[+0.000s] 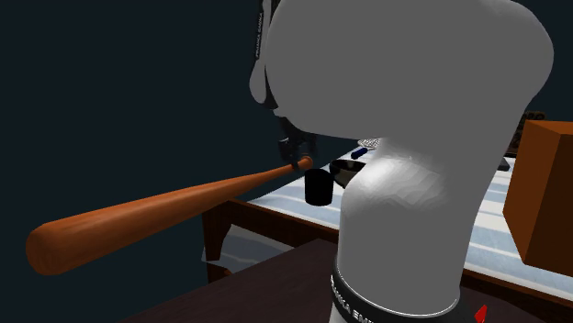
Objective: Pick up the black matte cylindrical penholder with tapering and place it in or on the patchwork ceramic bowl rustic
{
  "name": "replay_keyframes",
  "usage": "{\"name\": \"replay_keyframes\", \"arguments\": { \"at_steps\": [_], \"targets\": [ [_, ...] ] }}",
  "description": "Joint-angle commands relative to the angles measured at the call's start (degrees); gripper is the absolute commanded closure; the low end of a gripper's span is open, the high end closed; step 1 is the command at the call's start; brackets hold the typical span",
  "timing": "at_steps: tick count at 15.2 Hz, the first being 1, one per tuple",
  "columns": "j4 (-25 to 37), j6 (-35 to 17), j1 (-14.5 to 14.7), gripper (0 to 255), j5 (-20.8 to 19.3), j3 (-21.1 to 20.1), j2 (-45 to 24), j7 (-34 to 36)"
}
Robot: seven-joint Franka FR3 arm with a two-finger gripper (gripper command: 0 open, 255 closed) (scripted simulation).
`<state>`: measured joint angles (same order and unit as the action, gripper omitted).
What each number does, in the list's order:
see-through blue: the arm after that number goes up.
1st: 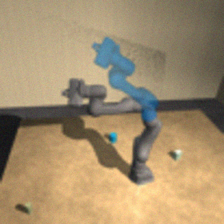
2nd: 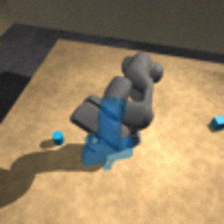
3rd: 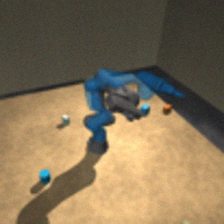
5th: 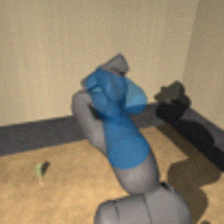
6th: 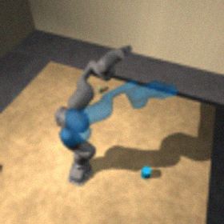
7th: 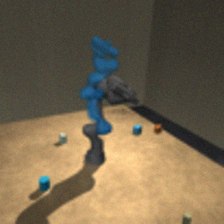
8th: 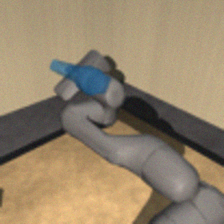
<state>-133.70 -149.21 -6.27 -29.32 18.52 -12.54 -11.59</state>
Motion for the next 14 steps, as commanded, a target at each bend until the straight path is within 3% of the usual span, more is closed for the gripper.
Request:
{"name": "replay_keyframes", "arguments": {
  "at_steps": [1,8,14],
  "targets": [
    [-0.47,2.98,2.25,0,-5.56,1.33,-1.32,4.9],
    [0.3,-2.02,1.02,0,-6.63,2.22,-6.62,5.75],
    [0.39,-2.42,0.92,0,-6.72,2.29,-7.07,5.82]
  ]
}}
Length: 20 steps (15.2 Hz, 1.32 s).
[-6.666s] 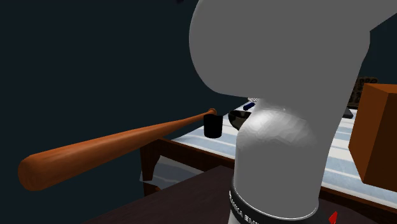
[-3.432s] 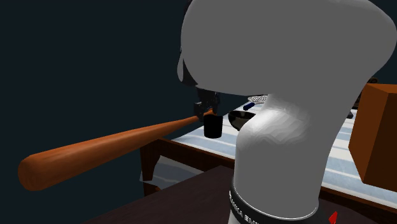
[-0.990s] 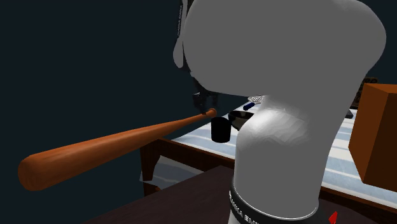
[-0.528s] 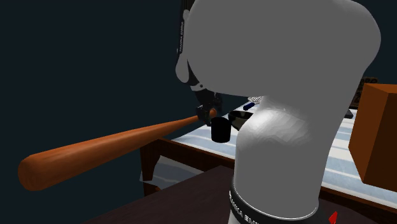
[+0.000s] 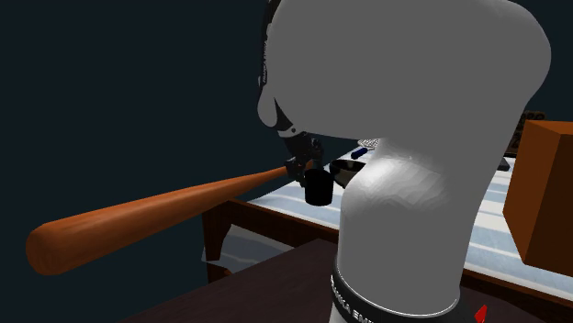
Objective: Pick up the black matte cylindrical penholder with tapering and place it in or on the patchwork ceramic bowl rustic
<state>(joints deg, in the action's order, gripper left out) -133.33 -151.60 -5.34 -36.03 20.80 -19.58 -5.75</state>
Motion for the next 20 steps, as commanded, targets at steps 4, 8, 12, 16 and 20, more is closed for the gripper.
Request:
{"name": "replay_keyframes", "arguments": {
  "at_steps": [4,8,12,16,20],
  "targets": [
    [0.01,-0.03,-0.01,255,0.0,0.0,-0.03,-0.01],
    [0.03,0.01,-0.14,255,0.04,0.04,0.06,-0.23],
    [0.01,-0.02,-0.02,255,-0.01,0.0,-0.03,-0.01],
    [-0.37,2.58,0.04,255,0.67,-0.18,3.09,-1.5],
    [-0.54,5.25,0.14,255,1.34,-0.34,6.09,-2.97]
  ]
}}
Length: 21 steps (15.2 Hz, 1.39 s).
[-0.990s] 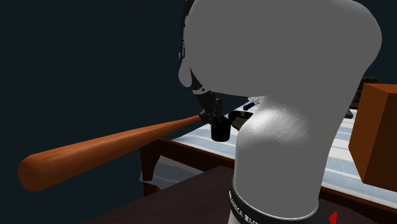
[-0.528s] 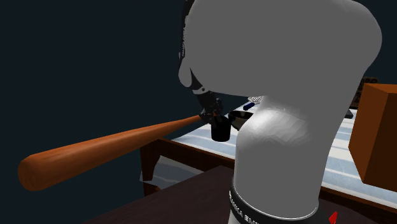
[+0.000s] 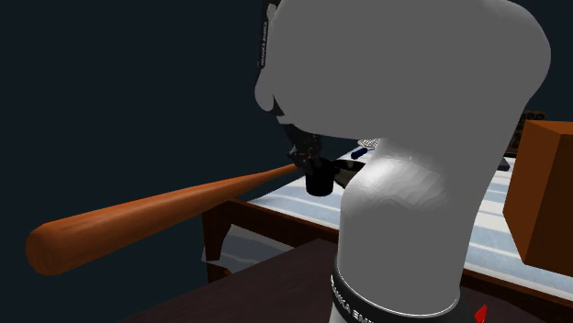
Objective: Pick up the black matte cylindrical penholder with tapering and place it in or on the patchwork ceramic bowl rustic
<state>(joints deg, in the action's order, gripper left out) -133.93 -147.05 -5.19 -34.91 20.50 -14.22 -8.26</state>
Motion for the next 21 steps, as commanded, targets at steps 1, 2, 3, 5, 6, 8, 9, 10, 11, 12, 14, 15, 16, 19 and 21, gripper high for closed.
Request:
{"name": "replay_keyframes", "arguments": {
  "at_steps": [1,2,3,5,6,8,9,10,11,12,14,15,16,19,21],
  "targets": [
    [0.06,1.38,0.02,255,0.39,-0.08,1.45,-0.82],
    [0.06,2.07,0.05,255,0.56,-0.11,2.17,-1.18],
    [0.08,2.76,0.09,255,0.72,-0.15,2.88,-1.53],
    [0.15,4.15,0.17,255,1.05,-0.22,4.27,-2.22],
    [0.2,4.85,0.21,255,1.21,-0.26,4.95,-2.57],
    [0.36,6.25,0.3,255,1.53,-0.33,6.28,-3.25],
    [0.45,6.96,0.35,255,1.69,-0.37,6.93,-3.58],
    [0.56,7.67,0.4,255,1.84,-0.41,7.57,-3.91],
    [0.68,8.38,0.45,255,2.0,-0.44,8.2,-4.24],
    [0.82,9.1,0.5,255,2.15,-0.48,8.82,-4.56],
    [1.13,10.54,0.6,255,2.45,-0.56,10.03,-5.2],
    [1.3,11.26,0.65,255,2.59,-0.61,10.61,-5.52],
    [1.48,11.98,0.7,255,2.74,-0.65,11.19,-5.83],
    [2.12,14.15,0.86,255,3.16,-0.79,12.84,-6.75],
    [2.61,15.6,0.96,255,3.44,-0.88,13.88,-7.35]
  ]
}}
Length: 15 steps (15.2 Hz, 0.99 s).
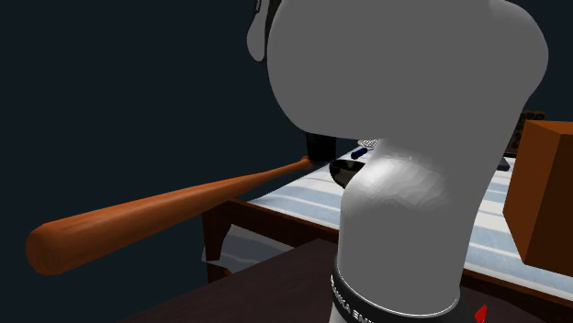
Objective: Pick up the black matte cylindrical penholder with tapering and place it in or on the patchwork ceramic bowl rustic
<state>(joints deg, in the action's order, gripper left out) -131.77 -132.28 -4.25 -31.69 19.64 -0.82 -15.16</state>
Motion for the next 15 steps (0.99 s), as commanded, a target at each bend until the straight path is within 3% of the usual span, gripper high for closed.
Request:
{"name": "replay_keyframes", "arguments": {
  "at_steps": [1,4,15],
  "targets": [
    [0.71,1.56,0.08,255,0.35,-0.08,0.99,-0.75],
    [1.42,3.37,0.21,255,0.68,-0.21,2.19,-1.48],
    [18.17,2.99,-7.28,255,8.69,5.43,-8.87,-20.13]
  ]
}}
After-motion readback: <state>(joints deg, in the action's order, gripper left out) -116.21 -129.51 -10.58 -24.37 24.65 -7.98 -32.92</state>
